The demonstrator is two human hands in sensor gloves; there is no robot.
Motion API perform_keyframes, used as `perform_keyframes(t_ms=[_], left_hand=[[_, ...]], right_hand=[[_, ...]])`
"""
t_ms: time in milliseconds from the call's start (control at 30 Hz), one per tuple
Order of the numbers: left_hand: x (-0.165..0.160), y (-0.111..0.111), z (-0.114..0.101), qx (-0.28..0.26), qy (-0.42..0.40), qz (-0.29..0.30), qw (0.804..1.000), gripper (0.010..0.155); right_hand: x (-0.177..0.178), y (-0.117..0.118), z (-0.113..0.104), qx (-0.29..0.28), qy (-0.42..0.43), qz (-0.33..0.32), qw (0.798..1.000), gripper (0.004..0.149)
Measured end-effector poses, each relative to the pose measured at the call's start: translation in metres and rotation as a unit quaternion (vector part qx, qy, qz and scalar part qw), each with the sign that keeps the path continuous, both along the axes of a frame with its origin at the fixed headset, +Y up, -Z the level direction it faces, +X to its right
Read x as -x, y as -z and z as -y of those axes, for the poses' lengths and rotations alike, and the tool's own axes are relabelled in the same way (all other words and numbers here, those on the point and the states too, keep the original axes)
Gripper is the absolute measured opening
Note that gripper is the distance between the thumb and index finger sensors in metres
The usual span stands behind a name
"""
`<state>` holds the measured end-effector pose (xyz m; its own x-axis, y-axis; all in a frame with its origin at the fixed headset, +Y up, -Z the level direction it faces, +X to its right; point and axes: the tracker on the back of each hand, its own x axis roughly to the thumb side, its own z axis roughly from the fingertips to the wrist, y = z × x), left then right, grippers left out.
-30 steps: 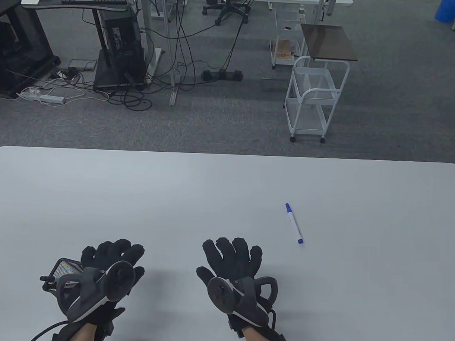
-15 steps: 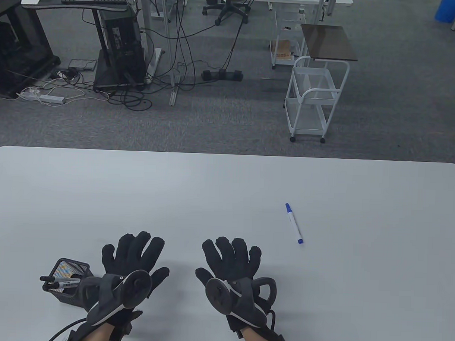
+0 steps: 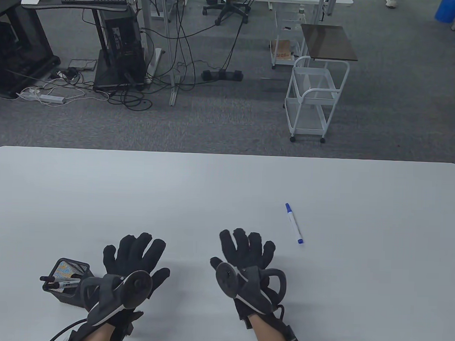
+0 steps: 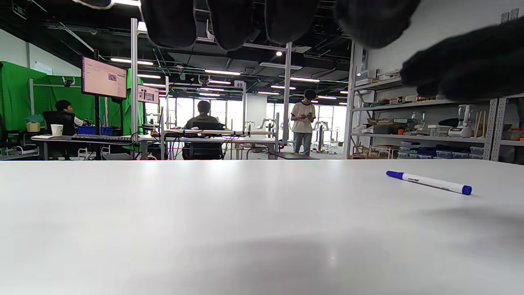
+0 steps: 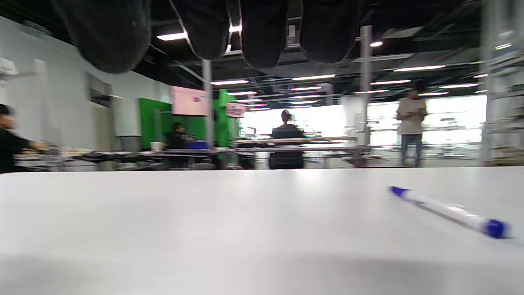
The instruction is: Insert the markers into the pen holder
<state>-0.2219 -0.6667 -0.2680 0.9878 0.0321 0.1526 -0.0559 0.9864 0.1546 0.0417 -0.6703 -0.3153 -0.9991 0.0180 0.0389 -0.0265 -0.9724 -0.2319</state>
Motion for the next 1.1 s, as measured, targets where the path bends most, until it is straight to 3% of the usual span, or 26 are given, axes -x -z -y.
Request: perform_keyframes(t_ms=[100, 233, 400, 733, 967, 1100], left_hand=[[0.002, -0.001, -0.003, -0.008, -0.007, -0.003, 1.0, 0.071], [0.004, -0.001, -0.005, -0.003, -0.016, -0.001, 1.0, 0.071], [0.008, 0.0, -0.006, 0.0, -0.021, -0.005, 1.0, 0.07], [0.006, 0.001, -0.005, 0.004, -0.015, -0.002, 1.0, 0.07], [0.006, 0.001, -0.004, 0.005, -0.015, -0.004, 1.0, 0.07], [0.006, 0.001, -0.005, 0.004, -0.016, -0.006, 1.0, 0.071]], right_hand=[[-0.027, 0.023, -0.001, -0.004, 0.018, 0.07, 0.997, 0.071], [-0.073, 0.054, 0.003, 0.049, 0.041, 0.17, 0.983, 0.07], [-0.105, 0.073, 0.023, 0.092, 0.031, 0.22, 0.971, 0.068], [-0.125, 0.1, 0.069, 0.159, 0.021, 0.304, 0.939, 0.065], [-0.13, 0.112, 0.089, 0.192, 0.024, 0.327, 0.925, 0.071], [-0.134, 0.117, 0.095, 0.199, 0.047, 0.341, 0.918, 0.064]])
